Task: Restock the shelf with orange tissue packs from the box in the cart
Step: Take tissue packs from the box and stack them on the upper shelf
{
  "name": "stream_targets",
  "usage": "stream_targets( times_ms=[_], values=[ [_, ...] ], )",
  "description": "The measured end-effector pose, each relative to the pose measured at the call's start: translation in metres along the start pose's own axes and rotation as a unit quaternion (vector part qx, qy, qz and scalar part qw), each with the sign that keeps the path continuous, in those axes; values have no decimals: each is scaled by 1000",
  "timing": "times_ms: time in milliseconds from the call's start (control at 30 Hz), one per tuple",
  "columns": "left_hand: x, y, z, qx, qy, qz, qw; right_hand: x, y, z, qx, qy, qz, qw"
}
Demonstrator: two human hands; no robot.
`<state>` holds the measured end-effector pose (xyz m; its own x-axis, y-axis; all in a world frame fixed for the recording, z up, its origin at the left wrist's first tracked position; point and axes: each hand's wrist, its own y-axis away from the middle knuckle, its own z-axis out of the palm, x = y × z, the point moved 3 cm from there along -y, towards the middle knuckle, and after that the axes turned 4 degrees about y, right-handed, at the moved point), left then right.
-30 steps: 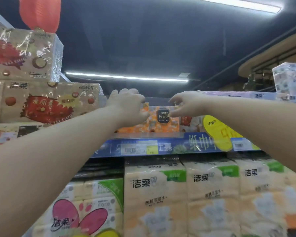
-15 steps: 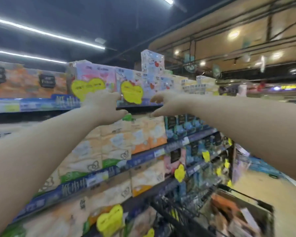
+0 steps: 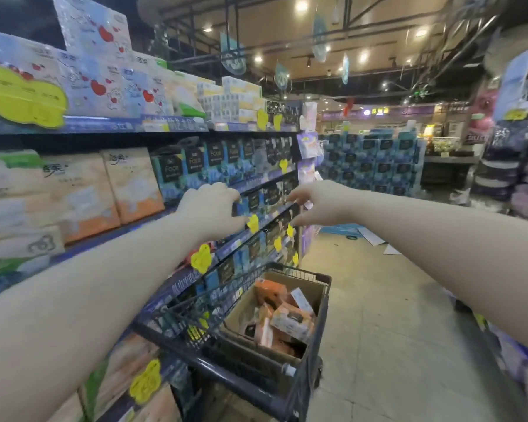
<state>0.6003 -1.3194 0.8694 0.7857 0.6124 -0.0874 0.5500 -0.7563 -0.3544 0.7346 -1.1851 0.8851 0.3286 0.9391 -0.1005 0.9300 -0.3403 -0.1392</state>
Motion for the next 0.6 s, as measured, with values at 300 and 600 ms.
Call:
stream_targets(
  times_ms=[300, 600],
  values=[
    [95, -106, 132, -72, 61, 66, 993, 130, -38, 73, -66, 21, 84, 994],
    [148, -179, 250, -163, 77, 42, 983, 248, -99, 147, -137, -50, 109, 983]
  ],
)
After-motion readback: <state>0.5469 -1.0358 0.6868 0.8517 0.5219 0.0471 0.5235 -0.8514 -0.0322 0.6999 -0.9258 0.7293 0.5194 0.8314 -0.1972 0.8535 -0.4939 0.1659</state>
